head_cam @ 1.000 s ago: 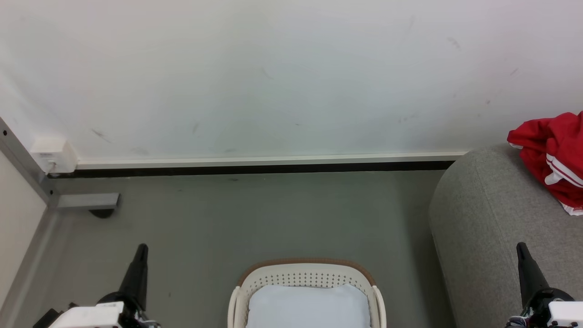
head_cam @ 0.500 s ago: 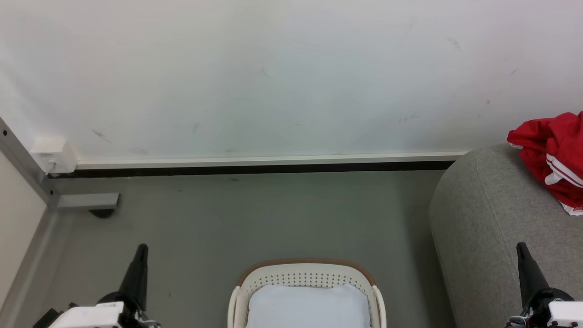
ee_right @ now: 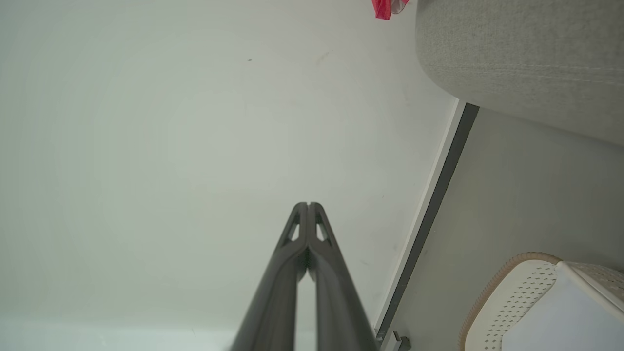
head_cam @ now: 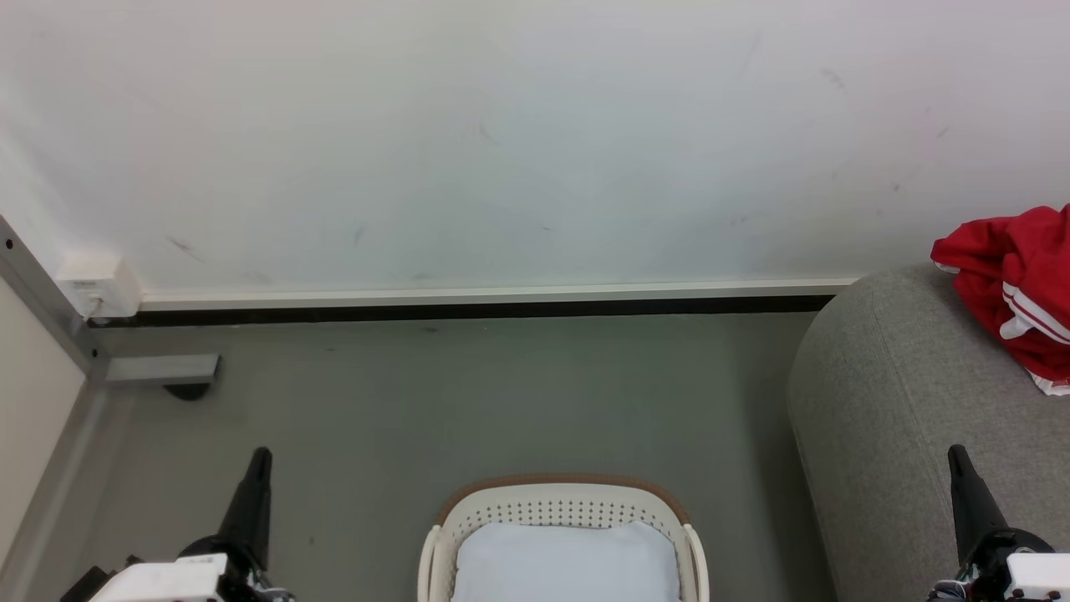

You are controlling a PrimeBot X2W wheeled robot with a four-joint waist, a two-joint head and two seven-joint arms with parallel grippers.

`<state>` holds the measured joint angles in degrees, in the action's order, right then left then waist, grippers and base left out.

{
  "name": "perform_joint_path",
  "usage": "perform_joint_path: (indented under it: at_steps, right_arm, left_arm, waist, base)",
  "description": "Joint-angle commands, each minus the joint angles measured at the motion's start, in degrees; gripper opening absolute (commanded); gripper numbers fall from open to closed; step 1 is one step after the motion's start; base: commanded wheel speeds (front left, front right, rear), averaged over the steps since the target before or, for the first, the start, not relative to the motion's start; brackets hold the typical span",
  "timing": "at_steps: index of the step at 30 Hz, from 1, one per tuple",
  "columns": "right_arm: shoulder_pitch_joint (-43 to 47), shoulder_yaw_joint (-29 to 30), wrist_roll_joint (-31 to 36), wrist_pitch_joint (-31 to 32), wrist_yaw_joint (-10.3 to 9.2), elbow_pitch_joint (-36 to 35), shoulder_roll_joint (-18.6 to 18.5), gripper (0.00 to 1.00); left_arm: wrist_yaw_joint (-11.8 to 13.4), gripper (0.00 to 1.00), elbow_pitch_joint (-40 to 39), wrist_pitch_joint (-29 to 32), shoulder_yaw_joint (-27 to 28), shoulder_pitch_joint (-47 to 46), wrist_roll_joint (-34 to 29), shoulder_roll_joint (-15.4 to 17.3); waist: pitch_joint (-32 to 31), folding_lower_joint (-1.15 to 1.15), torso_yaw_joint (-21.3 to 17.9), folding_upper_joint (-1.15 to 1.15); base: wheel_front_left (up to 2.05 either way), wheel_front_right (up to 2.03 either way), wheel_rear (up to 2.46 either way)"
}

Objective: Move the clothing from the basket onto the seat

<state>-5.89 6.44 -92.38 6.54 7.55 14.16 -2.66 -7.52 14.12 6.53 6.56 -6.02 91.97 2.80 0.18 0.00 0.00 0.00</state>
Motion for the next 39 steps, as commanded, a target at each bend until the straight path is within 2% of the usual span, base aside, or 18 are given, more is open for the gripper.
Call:
perform_joint_path:
  at_steps: [1, 39]
  right_arm:
    - [-0.72, 0.22, -0.09, 0.17, -0.12, -0.33, -0.41, 0.0]
    - [-0.72, 0.22, -0.09, 0.17, -0.12, -0.33, -0.41, 0.0]
  left_arm:
    - [-0.06, 0.0, -0.2, 0.19, 0.09, -0.47, 0.83, 0.09]
    - [-0.06, 0.0, -0.21, 0.19, 0.08, -0.47, 0.83, 0.09]
  waist:
    - [0.0, 0.0, 0.0, 0.0]
    - [0.0, 0.0, 0.0, 0.0]
  base:
    - [0.0, 0.0, 0.0]
    - [0.0, 0.0, 0.0]
